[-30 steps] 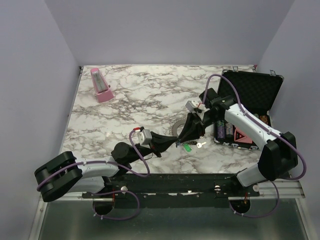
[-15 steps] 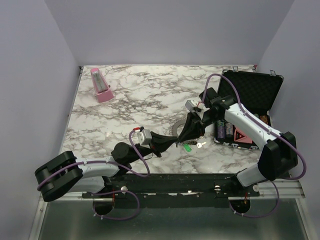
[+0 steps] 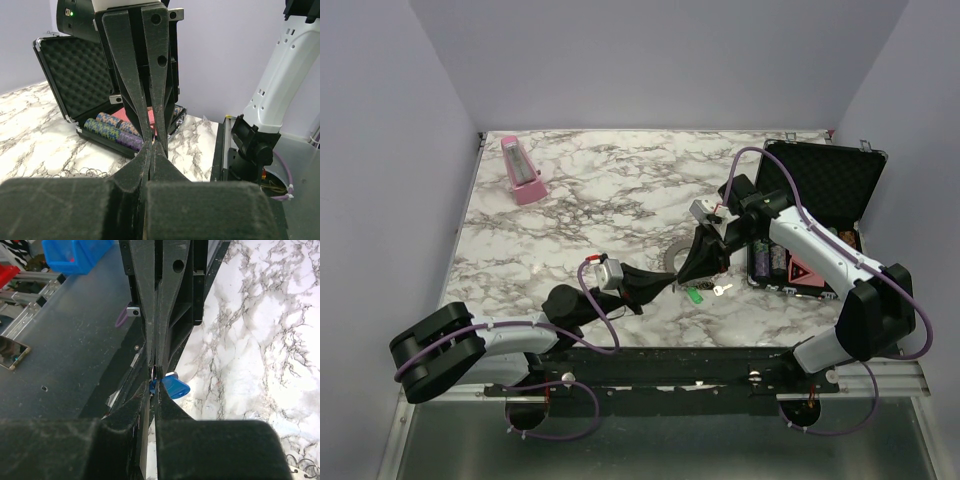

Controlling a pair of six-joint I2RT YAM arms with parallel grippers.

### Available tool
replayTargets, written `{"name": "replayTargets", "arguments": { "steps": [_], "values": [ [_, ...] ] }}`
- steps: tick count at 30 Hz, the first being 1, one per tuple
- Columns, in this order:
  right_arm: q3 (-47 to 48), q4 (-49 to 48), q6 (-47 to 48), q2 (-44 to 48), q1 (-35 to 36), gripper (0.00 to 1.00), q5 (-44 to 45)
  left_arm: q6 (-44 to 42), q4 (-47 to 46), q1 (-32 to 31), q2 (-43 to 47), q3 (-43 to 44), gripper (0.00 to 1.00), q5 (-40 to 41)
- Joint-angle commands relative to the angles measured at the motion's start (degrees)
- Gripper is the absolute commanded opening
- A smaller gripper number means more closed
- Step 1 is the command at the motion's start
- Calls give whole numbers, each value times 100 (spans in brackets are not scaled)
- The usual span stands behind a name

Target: Put the keys on the keyring

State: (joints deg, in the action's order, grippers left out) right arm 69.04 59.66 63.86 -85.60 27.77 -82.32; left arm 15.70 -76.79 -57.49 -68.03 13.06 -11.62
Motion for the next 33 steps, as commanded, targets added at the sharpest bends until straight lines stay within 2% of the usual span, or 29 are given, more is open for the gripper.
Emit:
{"name": "replayTargets", "arguments": {
  "steps": [1, 3, 5, 6, 14, 26, 30, 33],
  "values": [
    [154, 20, -5, 26, 106, 11, -126, -32, -310, -16, 0, -5, 0, -77],
    [154, 28, -22, 17, 106, 13, -117, -32, -301, -16, 0, -5, 0, -104],
    [172, 28, -31, 17, 106, 25, -108, -32, -283, -16, 9, -14, 0, -121],
    [180, 46, -40, 35, 97, 26, -108, -24, -275, -16, 18, -14, 0, -122],
    [172, 37, -66, 61, 97, 24, -117, -41, -257, -7, 88, -102, 0, -130],
    [145, -16, -119, 35, 97, 13, -188, -59, -134, -7, 141, -93, 0, -157],
    [137, -16, -119, 52, 97, 1, -161, -32, -125, -7, 88, -93, 0, -174],
    [154, -25, -163, 61, 97, 1, -56, -15, -82, -7, 62, -84, 0, -218]
  ]
}}
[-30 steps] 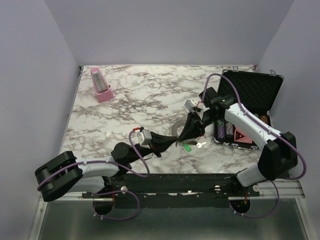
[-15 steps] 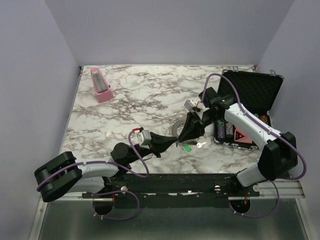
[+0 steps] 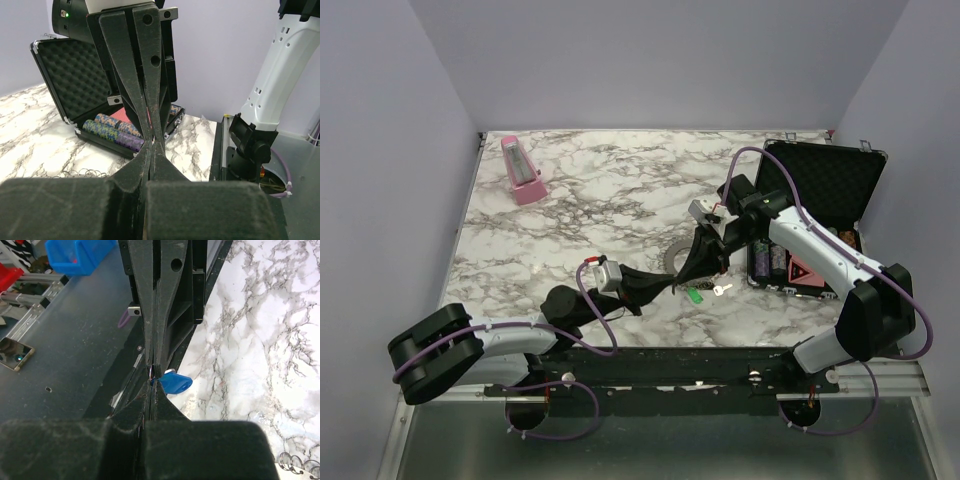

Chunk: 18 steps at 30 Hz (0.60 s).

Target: Put the keys on the keyring

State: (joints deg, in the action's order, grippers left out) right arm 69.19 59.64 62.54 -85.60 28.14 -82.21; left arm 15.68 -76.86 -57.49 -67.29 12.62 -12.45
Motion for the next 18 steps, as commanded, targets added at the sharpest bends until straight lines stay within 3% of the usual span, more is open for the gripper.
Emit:
{"name": "replayTargets", "arguments": {
  "steps": [1, 4, 5, 6, 9, 12, 16, 18],
  "values": [
    [139, -40, -49, 70, 60, 1, -23, -4, -14, 10, -4, -32, 0, -135],
    [174, -49, -128, 114, 60, 1, 187, 14, 258, 1, 66, 3, 0, -153],
    [183, -31, -146, 123, 69, 0, 249, 22, 329, 1, 110, -5, 4, -144],
    [191, -22, -155, 140, 51, 0, 328, 23, 417, 10, 171, -23, 10, -135],
    [200, -5, -172, 175, 60, 1, 662, 93, 820, 63, 496, -67, 43, -91],
    [288, 135, -77, 176, 69, 0, 1346, 102, 1978, 98, 1171, 29, 57, 32],
    [911, 1188, 451, -166, 95, 1, 2664, -205, 4209, 116, 1937, 503, 78, 58],
    [1157, 1410, 364, -255, 95, 1, 3183, -390, 5142, 116, 2096, 749, 81, 163]
  ]
}}
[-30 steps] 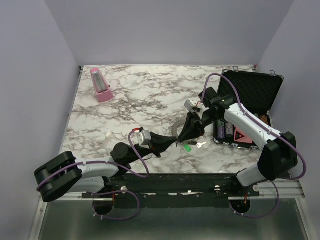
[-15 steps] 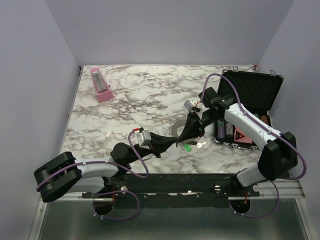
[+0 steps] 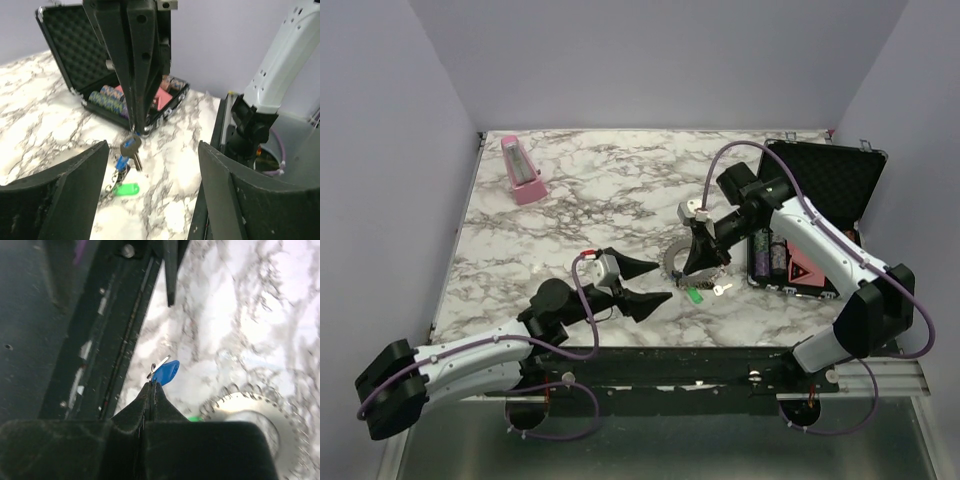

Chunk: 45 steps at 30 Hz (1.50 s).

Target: Put the keys on the keyring

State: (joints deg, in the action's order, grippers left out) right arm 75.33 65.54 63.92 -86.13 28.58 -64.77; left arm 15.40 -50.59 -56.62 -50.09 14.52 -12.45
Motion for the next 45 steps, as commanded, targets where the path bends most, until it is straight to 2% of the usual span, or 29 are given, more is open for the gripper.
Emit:
{"name": "replayTargets", "arguments": {
  "steps": [1, 5, 9, 12, 14, 15, 26, 28, 32, 45],
  "values": [
    [596, 846, 165, -194, 69, 1, 1641, -449, 2788, 28, 403, 656, 81, 216],
    [693, 671, -327, -150, 288, 1, 2362, -660, 3011, 37, 219, 937, 81, 296],
    [702, 601, -512, -194, 385, 1, 2277, -740, 2494, 2, -377, 1210, 71, 111],
    [737, 644, -530, -211, 412, 1, 2075, -889, 2098, -77, -957, 1430, 61, 67],
    [729, 662, -530, -229, 421, 1, 1978, -1003, 1800, -130, -1248, 1492, 48, -29],
    [703, 662, -538, -229, 421, 1, 1943, -1073, 1650, -191, -1345, 1501, 44, -12],
    [553, 644, -468, -220, 420, 1, 1767, -1838, 972, -587, -1689, 1281, 44, 788],
    [570, 653, -468, -238, 421, 1, 1758, -1856, 1085, -587, -1741, 1360, 40, 814],
    [588, 680, -451, -238, 421, 1, 1722, -1918, 1253, -613, -1864, 1457, 37, 963],
    [579, 715, -416, -264, 421, 1, 1679, -2023, 1262, -631, -1733, 1351, 38, 1113]
  ]
}}
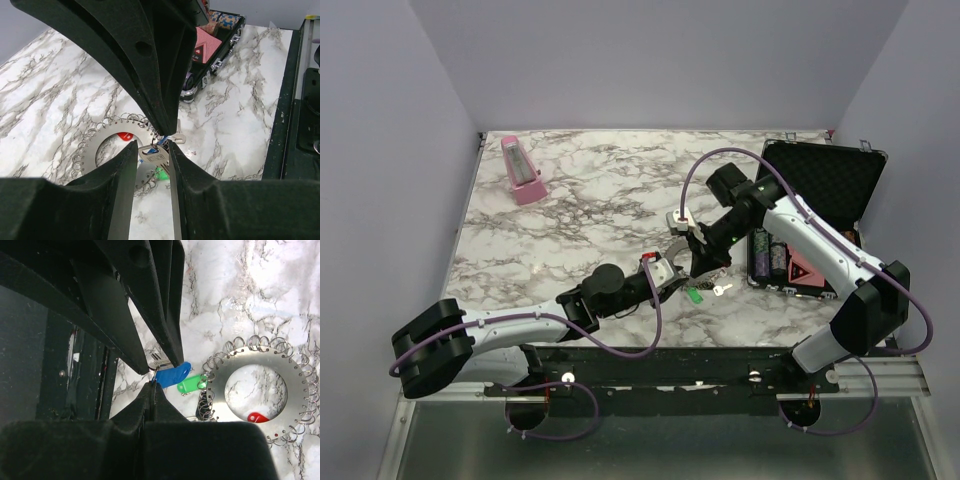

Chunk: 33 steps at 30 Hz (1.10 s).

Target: Put the keys on the keyring

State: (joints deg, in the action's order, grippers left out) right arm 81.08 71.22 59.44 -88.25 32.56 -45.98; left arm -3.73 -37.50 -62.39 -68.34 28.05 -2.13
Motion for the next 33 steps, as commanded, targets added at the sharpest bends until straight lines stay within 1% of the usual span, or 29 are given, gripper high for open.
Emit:
{"name": "replayTargets", "arguments": {
  "steps": [1, 9, 11, 16, 18, 20, 23, 29, 33],
  "values": [
    [4, 146, 50, -61, 23, 1, -219, -111, -13, -45, 66, 24, 38, 55],
    [-4, 164, 59, -52, 23, 1, -280, -58, 67, -54, -74, 130, 13, -112],
    [-22, 164, 76, -52, 14, 1, -298, -49, 93, -54, -75, 156, 11, -112],
    [-48, 164, 85, -35, 23, 1, -315, 12, 111, -54, -83, 192, 13, -103],
    [-48, 155, 85, -43, 23, 1, -315, 73, 102, -54, -40, 183, 18, -103],
    [-57, 146, 85, -43, 23, 1, -307, 109, 23, -54, 48, 113, 27, -112],
    [-57, 138, 85, -43, 23, 1, -298, 179, -91, -54, 206, -36, 32, -147],
    [-75, 155, 94, -52, 23, 1, -315, 197, -83, -36, 444, -248, 34, -261],
    [-48, 173, 112, -61, 23, 1, -342, 92, 93, -45, 435, -169, 33, -367]
  ]
}}
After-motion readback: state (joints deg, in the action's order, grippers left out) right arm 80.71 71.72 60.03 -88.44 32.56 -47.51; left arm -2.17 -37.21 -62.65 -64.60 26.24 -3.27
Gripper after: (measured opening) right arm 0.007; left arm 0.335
